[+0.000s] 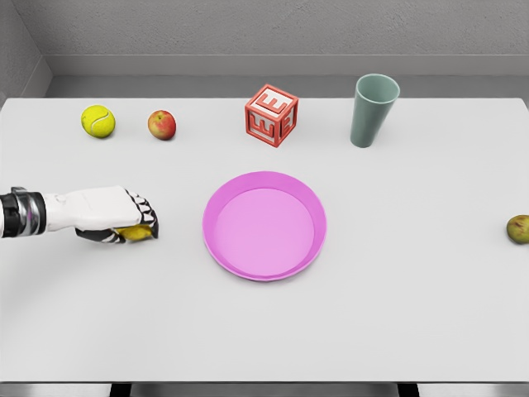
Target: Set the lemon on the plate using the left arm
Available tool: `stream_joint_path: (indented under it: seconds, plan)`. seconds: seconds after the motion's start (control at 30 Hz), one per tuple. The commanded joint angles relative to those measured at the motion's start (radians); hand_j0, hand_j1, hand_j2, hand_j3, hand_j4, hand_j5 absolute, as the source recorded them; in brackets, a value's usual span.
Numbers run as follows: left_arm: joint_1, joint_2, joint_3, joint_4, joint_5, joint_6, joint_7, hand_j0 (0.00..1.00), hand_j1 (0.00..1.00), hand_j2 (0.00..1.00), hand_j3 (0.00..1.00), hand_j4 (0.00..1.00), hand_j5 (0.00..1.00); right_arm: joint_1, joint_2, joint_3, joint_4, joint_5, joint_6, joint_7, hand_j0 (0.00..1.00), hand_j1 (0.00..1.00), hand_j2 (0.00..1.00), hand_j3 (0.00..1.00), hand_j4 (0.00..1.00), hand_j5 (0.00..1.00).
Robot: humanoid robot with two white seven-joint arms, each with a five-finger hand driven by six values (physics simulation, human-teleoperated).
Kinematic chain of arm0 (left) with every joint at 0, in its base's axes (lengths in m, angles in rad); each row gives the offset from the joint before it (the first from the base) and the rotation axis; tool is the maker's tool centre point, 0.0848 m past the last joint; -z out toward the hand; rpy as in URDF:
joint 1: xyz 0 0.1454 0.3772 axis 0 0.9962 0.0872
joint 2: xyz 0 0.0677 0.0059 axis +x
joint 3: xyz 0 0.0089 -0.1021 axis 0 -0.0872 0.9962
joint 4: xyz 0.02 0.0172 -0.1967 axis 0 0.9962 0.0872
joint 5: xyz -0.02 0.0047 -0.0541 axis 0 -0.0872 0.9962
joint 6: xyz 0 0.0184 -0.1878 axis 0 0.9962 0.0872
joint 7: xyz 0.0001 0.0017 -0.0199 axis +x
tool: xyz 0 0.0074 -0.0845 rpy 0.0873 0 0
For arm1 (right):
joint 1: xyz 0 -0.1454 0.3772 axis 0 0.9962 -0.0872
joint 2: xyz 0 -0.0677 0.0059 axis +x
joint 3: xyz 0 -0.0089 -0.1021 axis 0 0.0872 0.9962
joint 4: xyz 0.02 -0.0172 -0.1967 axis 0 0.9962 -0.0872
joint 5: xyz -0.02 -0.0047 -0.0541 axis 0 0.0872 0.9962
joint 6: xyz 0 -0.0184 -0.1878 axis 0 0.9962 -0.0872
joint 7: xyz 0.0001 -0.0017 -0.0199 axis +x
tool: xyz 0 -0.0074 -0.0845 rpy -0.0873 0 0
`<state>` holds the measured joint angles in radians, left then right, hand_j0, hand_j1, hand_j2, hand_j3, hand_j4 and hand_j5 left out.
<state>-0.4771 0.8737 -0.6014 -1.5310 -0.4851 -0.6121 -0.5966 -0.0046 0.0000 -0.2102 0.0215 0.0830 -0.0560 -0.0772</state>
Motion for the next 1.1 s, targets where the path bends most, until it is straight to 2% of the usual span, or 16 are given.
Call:
stream_joint_path:
  seconds: [0.0, 0.2, 0.37, 0.5, 0.83, 1.07]
  plan:
    - [-0.002, 0.002, 0.0, 0.0, 0.002, 0.001, 0.0, 0.58, 0.58, 0.58, 0.58, 0.58, 0.58, 0.0, 0.0, 0.0, 0.0, 0.0, -0.001, -0.001, 1.0, 1.0, 1.0, 1.0, 1.0, 1.0]
    - [-0.012, 0.002, 0.003, -0.003, 0.005, 0.001, 0.0, 0.55, 0.55, 0.55, 0.55, 0.55, 0.55, 0.0, 0.0, 0.0, 0.0, 0.0, -0.001, 0.0, 1.0, 1.0, 1.0, 1.0, 1.0, 1.0]
    - [-0.049, -0.002, 0.018, -0.011, 0.016, 0.001, 0.001, 0.56, 0.56, 0.56, 0.56, 0.56, 0.56, 0.0, 0.0, 0.0, 0.0, 0.0, 0.001, 0.0, 1.0, 1.0, 1.0, 1.0, 1.0, 1.0]
    - [-0.055, -0.012, 0.017, -0.046, 0.034, 0.001, 0.003, 0.56, 0.56, 0.56, 0.56, 0.56, 0.56, 0.0, 0.0, 0.0, 0.0, 0.0, -0.001, 0.0, 1.0, 1.0, 1.0, 1.0, 1.0, 1.0]
    - [-0.086, -0.128, -0.001, -0.077, 0.063, 0.001, 0.003, 0.56, 0.56, 0.56, 0.56, 0.56, 0.56, 0.0, 0.0, 0.0, 0.0, 0.0, 0.001, -0.001, 1.0, 1.0, 1.0, 1.0, 1.0, 1.0]
    - [-0.144, -0.216, -0.064, -0.092, 0.063, 0.001, 0.003, 0.56, 0.56, 0.56, 0.56, 0.56, 0.56, 0.0, 0.0, 0.0, 0.0, 0.0, -0.001, 0.0, 1.0, 1.0, 1.0, 1.0, 1.0, 1.0]
